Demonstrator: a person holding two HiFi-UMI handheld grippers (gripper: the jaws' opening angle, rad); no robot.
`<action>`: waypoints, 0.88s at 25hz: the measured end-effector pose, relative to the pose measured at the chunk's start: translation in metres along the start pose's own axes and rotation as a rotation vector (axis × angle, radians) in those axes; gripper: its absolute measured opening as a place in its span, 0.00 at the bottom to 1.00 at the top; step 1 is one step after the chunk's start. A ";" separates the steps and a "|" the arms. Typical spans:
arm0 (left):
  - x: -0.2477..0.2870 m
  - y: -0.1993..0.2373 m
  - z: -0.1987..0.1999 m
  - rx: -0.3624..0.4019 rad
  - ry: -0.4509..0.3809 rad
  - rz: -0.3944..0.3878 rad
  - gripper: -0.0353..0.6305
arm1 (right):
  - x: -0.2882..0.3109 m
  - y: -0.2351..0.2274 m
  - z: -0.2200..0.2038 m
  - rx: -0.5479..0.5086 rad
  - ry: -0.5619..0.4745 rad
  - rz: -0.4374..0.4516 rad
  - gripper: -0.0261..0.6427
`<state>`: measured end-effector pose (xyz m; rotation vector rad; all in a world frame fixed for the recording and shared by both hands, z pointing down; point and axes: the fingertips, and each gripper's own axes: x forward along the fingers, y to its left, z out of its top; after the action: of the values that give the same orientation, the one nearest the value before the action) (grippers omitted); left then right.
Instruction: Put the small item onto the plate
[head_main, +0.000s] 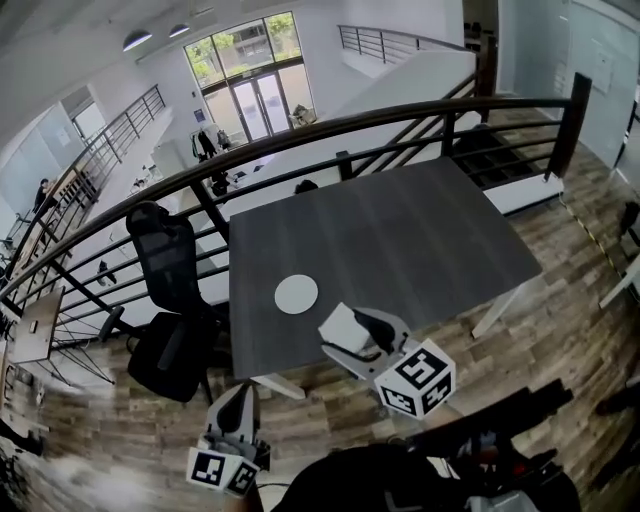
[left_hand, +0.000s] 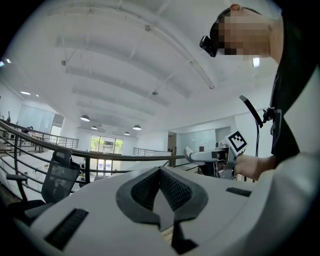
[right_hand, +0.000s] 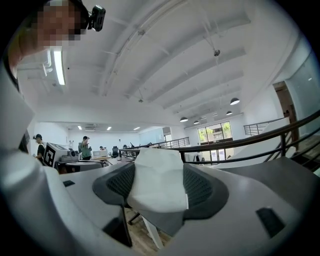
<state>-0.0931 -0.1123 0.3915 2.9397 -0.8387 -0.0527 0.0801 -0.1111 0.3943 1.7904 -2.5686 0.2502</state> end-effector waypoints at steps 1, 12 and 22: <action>-0.002 0.006 0.002 -0.004 -0.008 -0.009 0.06 | 0.003 0.003 0.001 -0.001 0.000 -0.011 0.50; -0.017 0.068 -0.011 -0.001 0.007 -0.090 0.06 | 0.041 0.031 0.000 0.027 -0.011 -0.113 0.50; -0.009 0.072 -0.010 -0.003 0.008 -0.090 0.06 | 0.054 0.023 -0.002 0.023 -0.012 -0.098 0.50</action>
<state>-0.1384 -0.1678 0.4080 2.9717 -0.7038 -0.0478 0.0392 -0.1531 0.3984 1.9243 -2.4870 0.2695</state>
